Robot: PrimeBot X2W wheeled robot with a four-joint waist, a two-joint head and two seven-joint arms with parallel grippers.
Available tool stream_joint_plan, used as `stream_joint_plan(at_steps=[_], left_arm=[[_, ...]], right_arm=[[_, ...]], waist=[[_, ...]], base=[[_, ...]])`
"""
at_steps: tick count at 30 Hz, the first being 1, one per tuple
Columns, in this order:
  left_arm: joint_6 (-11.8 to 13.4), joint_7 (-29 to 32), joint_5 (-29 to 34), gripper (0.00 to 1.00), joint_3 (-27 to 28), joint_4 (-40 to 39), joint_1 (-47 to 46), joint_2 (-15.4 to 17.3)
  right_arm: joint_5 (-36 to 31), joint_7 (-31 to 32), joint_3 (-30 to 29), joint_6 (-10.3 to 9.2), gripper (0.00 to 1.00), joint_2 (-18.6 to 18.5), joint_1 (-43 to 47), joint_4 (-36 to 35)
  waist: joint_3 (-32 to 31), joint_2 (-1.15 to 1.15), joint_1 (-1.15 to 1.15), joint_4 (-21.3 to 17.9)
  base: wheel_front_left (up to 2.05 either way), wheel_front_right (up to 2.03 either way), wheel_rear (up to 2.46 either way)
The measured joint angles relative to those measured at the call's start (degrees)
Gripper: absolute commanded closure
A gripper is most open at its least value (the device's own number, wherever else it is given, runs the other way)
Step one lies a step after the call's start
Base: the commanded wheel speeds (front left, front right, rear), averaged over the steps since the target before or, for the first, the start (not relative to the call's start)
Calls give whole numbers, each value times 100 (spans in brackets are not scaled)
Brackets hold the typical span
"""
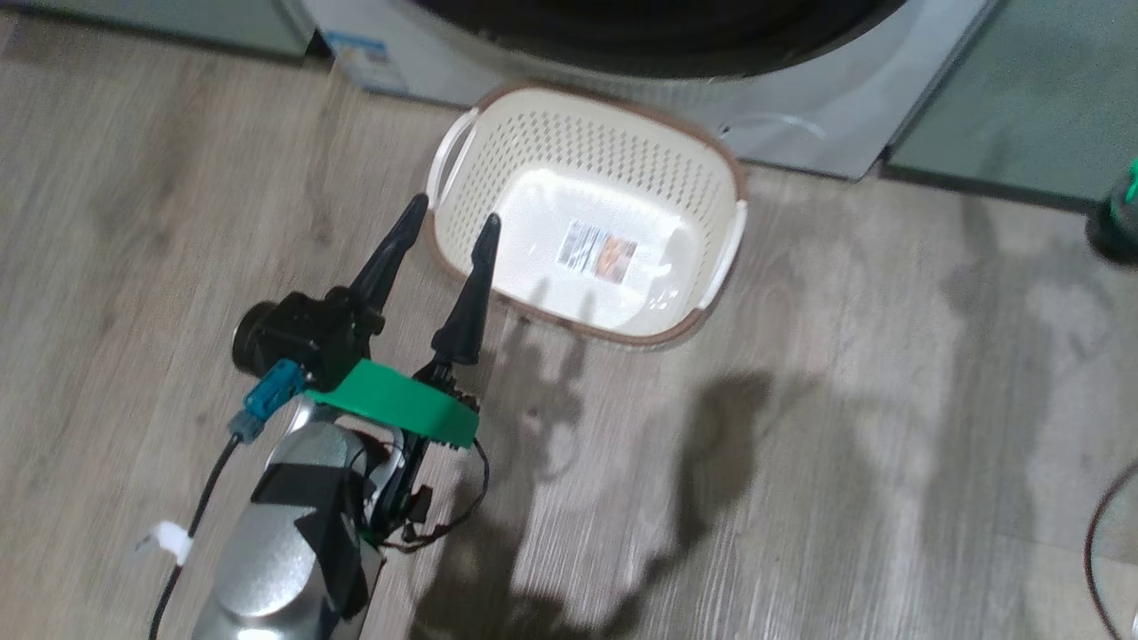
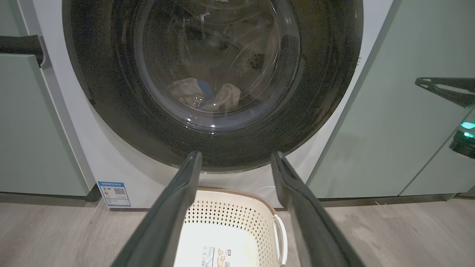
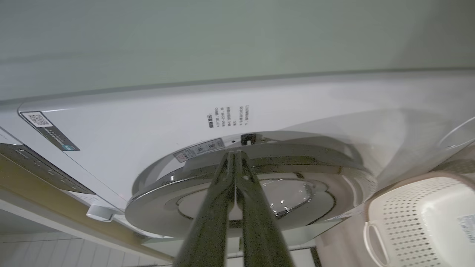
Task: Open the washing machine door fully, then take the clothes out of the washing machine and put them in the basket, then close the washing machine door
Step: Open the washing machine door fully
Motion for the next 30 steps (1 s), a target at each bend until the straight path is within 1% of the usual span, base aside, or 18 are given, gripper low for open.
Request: stream_joint_plan(at_steps=[5,12,20,30], left_arm=[[49,-3,-58,0,-120,-57,-128,-5],[94,-3,-202,0,-205,-83,-315,-12],[129,-4,-263,0,-318,-109,-403,-24],[148,-4,-304,0,-470,-124,-508,-30]], right_arm=[[166,500,142,0,100,-81,-731,323],[153,702,304,0,100,-183,-1569,716],[-20,708,446,0,100,-291,-2228,1106],[-149,779,586,0,100,-313,-2642,1458]], waist=[[315,0,0,174],[637,0,-1,399],[832,0,-1,590],[935,0,-1,704]], base=[[0,0,0],[0,0,0],[0,0,0],[0,0,0]])
